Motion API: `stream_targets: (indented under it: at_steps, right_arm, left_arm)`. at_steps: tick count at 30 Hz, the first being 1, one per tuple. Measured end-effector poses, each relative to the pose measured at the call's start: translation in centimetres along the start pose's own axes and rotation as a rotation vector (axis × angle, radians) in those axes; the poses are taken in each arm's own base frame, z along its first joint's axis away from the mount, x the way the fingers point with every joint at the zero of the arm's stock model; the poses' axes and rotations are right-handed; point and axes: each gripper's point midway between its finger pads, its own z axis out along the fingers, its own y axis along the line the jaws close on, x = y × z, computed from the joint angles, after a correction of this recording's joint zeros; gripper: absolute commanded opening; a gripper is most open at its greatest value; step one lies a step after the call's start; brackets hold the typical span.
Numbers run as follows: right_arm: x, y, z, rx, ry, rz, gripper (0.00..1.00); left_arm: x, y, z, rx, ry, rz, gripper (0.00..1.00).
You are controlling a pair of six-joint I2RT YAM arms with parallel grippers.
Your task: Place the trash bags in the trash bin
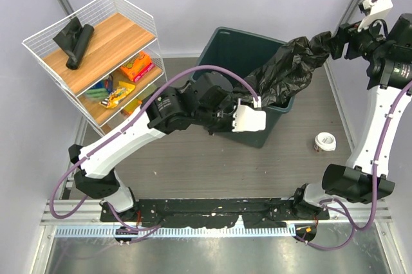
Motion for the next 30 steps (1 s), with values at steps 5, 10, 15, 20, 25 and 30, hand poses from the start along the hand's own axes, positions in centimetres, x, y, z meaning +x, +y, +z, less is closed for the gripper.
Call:
stream_targets:
  at_steps: [5, 10, 15, 20, 25, 30]
  right_arm:
    - [-2.8, 1.3, -1.6, -0.028, -0.061, -0.023, 0.68]
    - [-3.9, 2.7, -2.4, -0.084, -0.084, 0.005, 0.68]
    - [-3.5, 4.2, -2.7, -0.141, -0.072, 0.07, 0.69]
    - [-1.1, 5.3, -2.8, -0.159, -0.02, 0.146, 0.69]
    - [1.6, 6.2, -2.8, -0.174, 0.036, 0.206, 0.53]
    - [4.3, 6.7, -2.8, -0.164, 0.09, 0.229, 0.07]
  left_arm:
    - [0.0, -0.1, 0.1, -0.001, 0.005, 0.003, 0.0]
    - [0.0, -0.1, 0.1, -0.007, 0.01, 0.005, 0.0]
    - [0.0, -0.1, 0.1, -0.011, 0.013, 0.009, 0.0]
    - [0.0, 0.0, 0.1, -0.019, 0.019, 0.011, 0.0]
    - [0.1, -0.1, 0.3, -0.023, 0.025, 0.012, 0.0]
    - [0.5, -0.3, 0.6, -0.018, 0.038, 0.013, 0.0]
